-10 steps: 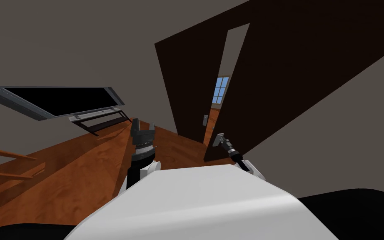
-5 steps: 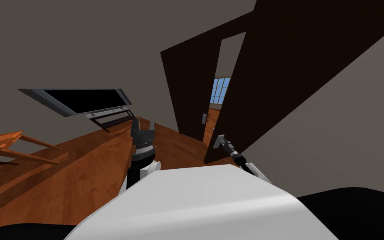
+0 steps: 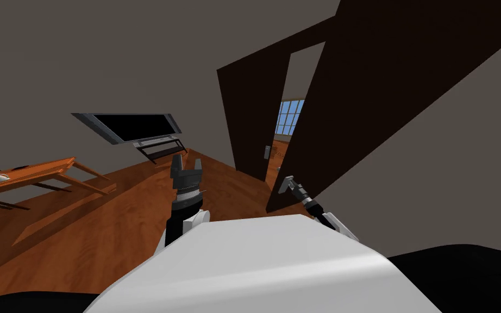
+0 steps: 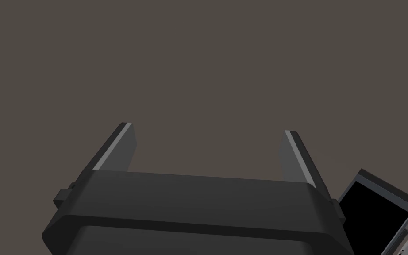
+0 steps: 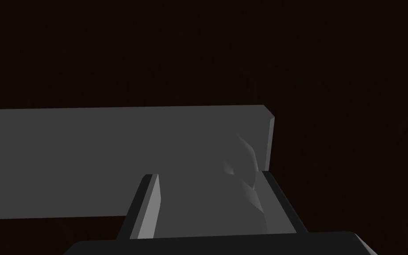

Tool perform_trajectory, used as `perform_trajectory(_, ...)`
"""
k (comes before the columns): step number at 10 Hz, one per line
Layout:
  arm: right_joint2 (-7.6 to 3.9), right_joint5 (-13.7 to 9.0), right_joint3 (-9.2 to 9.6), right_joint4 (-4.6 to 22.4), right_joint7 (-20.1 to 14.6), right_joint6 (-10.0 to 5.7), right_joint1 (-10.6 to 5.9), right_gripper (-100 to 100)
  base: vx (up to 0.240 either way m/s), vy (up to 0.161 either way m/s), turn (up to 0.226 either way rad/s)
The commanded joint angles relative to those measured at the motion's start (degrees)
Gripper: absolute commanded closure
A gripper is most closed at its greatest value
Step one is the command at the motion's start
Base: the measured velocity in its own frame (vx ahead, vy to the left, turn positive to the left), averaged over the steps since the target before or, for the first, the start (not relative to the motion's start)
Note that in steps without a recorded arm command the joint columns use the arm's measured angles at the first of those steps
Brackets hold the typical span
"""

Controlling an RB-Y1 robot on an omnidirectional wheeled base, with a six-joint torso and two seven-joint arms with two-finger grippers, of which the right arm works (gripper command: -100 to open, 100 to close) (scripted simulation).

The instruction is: Pull the door open

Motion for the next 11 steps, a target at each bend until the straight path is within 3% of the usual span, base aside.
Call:
perform_trajectory(1, -0.60, 0.20, 0.31, 0.38, -0.55, -1.25, 0.32, 100, -0.215, -0.138, 0.137)
perform_trajectory(5, -1.93, 0.40, 0.48, 1.41, -1.56, -3.61, 0.39, 100, -0.189, -0.095, 0.102)
perform_trajectory(6, -1.73, 0.41, 0.52, 1.28, -1.37, -3.21, 0.37, 100, -0.084, -0.045, 0.026)
perform_trajectory(7, -1.81, 0.87, 0.25, 2.21, -1.47, -5.14, 0.71, 100, 0.010, 0.016, -0.026)
perform_trajectory(11, -1.97, 1.65, -0.49, 3.86, -1.59, -8.76, 1.20, 100, 0.048, 0.041, -0.022)
